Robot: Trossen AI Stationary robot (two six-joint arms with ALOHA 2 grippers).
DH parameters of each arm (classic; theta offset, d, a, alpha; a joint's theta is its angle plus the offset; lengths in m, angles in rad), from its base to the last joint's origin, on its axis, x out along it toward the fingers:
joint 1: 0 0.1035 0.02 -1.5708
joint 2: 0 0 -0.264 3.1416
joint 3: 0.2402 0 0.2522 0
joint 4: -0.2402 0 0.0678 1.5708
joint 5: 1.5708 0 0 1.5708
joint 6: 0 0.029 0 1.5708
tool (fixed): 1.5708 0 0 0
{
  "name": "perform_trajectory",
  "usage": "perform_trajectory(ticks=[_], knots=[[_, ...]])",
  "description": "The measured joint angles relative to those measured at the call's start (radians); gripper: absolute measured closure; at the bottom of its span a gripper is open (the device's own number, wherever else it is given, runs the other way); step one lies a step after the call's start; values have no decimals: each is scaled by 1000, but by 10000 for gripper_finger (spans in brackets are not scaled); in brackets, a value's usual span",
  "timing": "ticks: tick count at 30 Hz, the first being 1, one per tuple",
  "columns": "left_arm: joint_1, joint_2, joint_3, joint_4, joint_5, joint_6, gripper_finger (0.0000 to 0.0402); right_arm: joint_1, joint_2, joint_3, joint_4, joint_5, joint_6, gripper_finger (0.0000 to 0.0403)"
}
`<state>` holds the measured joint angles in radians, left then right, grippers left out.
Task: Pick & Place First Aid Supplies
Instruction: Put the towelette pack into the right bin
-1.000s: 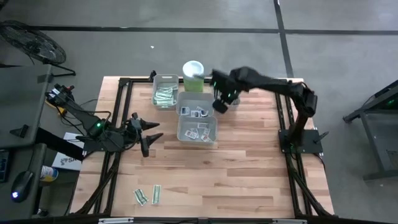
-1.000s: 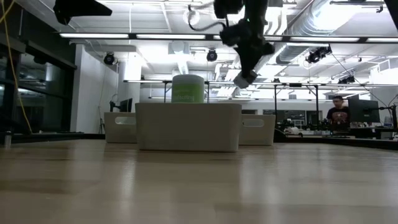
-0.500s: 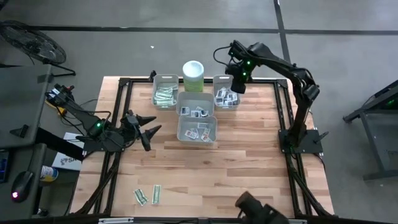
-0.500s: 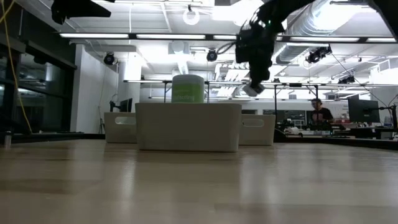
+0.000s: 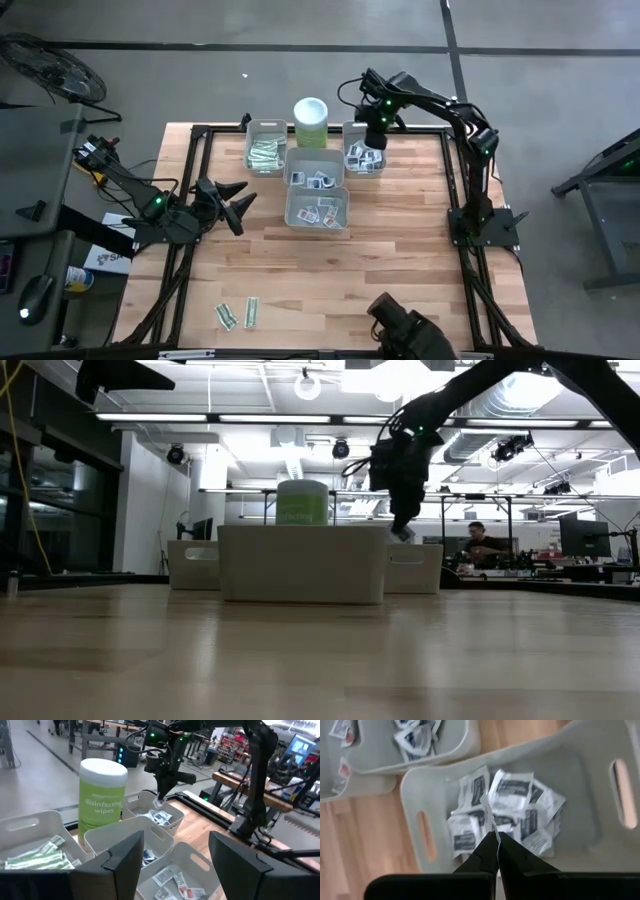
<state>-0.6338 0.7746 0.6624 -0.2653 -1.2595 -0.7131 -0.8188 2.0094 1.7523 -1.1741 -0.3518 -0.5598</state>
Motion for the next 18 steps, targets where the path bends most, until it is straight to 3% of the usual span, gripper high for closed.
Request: perform_trajectory(ticks=[8,18], knots=[[0,0,0,-1,-5,-29,179,2,2,0,70,0,22,394],[0,0,0,-108,22,-159,179,0,2,0,72,0,81,301]])
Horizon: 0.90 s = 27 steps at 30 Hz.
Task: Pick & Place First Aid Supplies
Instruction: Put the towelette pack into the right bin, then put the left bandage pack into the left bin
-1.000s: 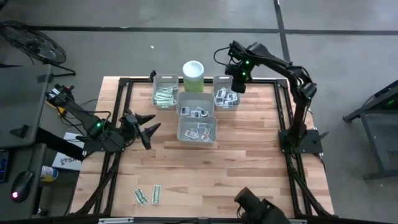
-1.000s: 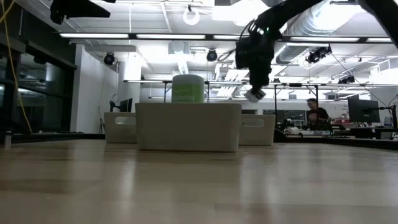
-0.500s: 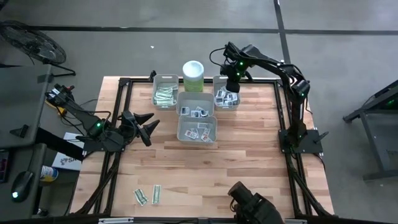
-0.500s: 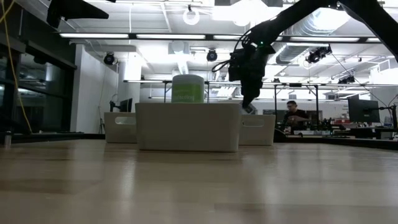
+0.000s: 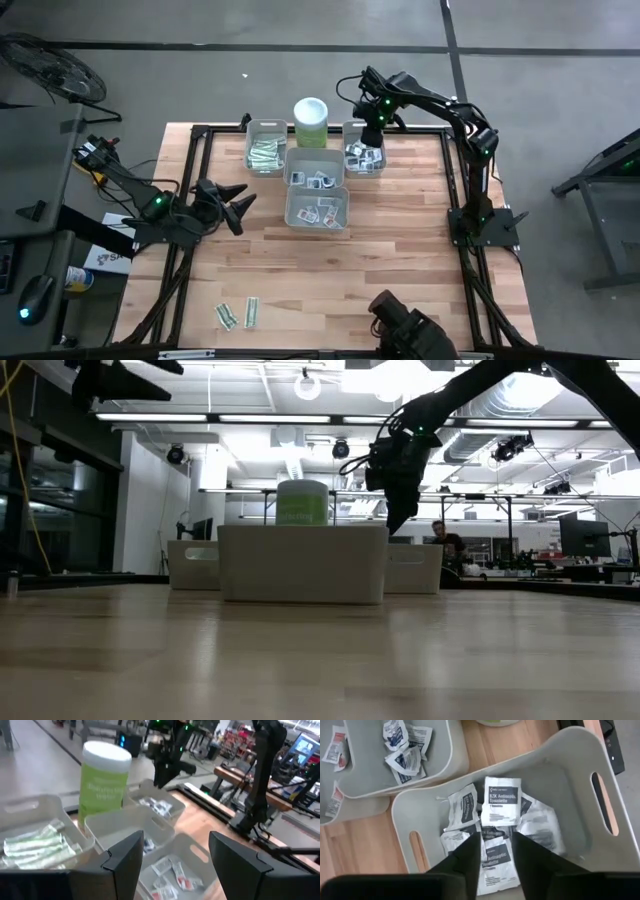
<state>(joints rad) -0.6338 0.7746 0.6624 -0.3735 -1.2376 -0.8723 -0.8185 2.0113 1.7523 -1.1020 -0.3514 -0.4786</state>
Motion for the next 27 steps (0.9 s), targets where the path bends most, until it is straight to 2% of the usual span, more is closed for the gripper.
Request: perform_trajectory(ticks=[3,6,10,14,20,23,27], knots=[[0,0,0,-68,53,-91,179,-1,-2,0,-7,0,33,280],[0,0,0,-149,151,-202,179,-2,-11,0,-39,-1,61,271],[0,3,0,-261,354,-330,179,2,-39,0,-75,-6,87,270],[-1,9,0,-334,553,-382,179,18,-81,0,-90,-32,121,269],[-1,42,0,-403,884,-348,179,98,-135,0,-87,-114,207,269],[-1,70,0,-408,1047,-255,179,165,-149,0,-83,-121,240,269],[-1,115,0,-381,1193,-84,179,269,-151,1,-83,-122,303,269]])
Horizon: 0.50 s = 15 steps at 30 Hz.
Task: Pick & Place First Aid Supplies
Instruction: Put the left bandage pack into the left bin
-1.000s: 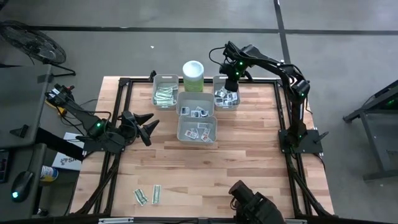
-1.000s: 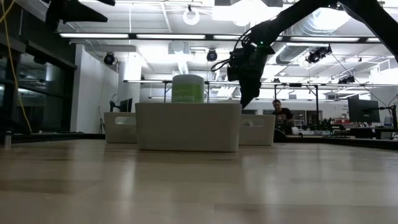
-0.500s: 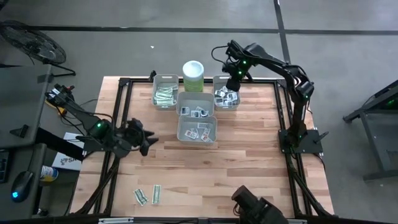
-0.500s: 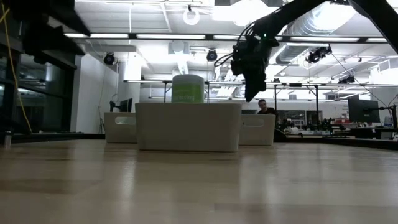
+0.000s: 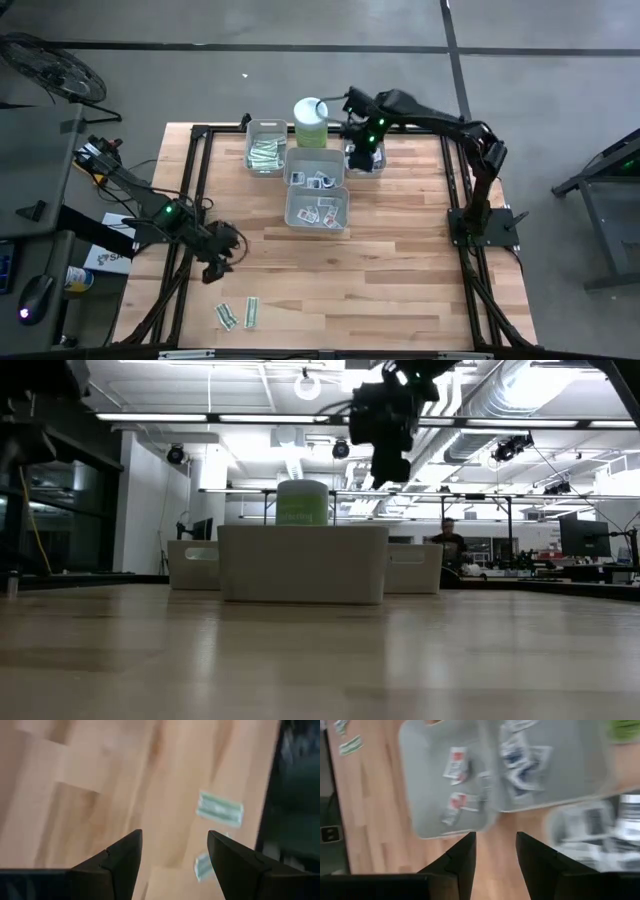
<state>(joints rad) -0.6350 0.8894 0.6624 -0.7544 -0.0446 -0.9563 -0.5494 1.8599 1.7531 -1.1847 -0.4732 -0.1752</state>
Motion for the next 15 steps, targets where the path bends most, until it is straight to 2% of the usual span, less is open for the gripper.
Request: perform_trajectory(ticks=[3,6,15], knots=[[0,41,0,15,87,106,179,87,0,0,8,1,57,269],[0,86,0,15,131,169,179,184,0,0,34,24,131,269],[0,156,0,56,121,235,179,487,0,0,129,198,390,269]])
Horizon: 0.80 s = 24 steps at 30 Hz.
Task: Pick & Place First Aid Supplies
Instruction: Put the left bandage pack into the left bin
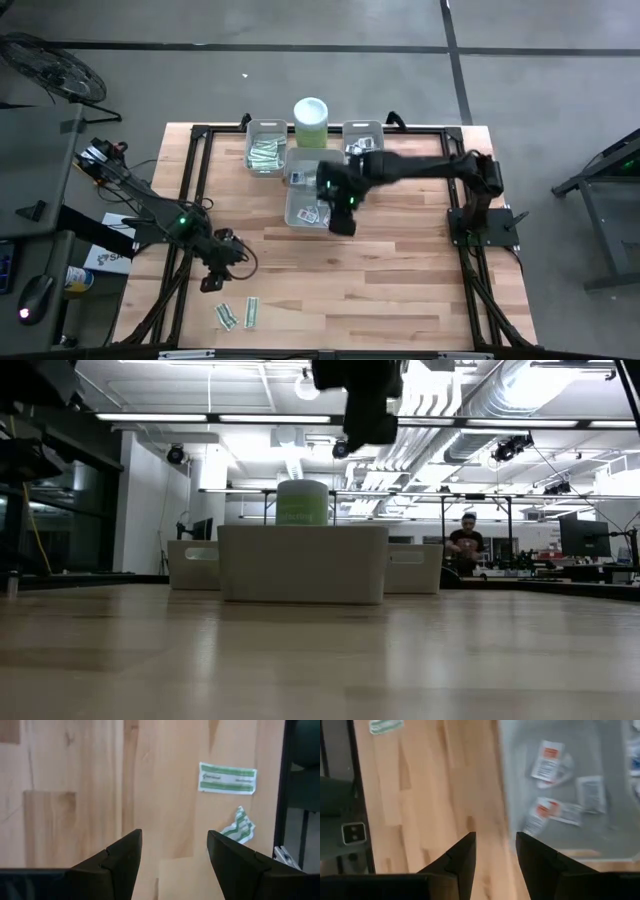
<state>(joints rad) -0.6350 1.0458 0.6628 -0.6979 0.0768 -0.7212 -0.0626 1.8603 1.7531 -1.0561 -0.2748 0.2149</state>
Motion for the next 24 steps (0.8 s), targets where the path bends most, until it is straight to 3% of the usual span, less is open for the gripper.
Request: perform_trajectory(ticks=[5,14,24], knots=[[0,45,0,58,15,10,179,144,0,0,96,126,147,269],[-61,164,0,124,204,110,179,330,0,0,198,311,306,269],[-176,269,0,337,103,175,179,465,0,0,211,385,394,269]])
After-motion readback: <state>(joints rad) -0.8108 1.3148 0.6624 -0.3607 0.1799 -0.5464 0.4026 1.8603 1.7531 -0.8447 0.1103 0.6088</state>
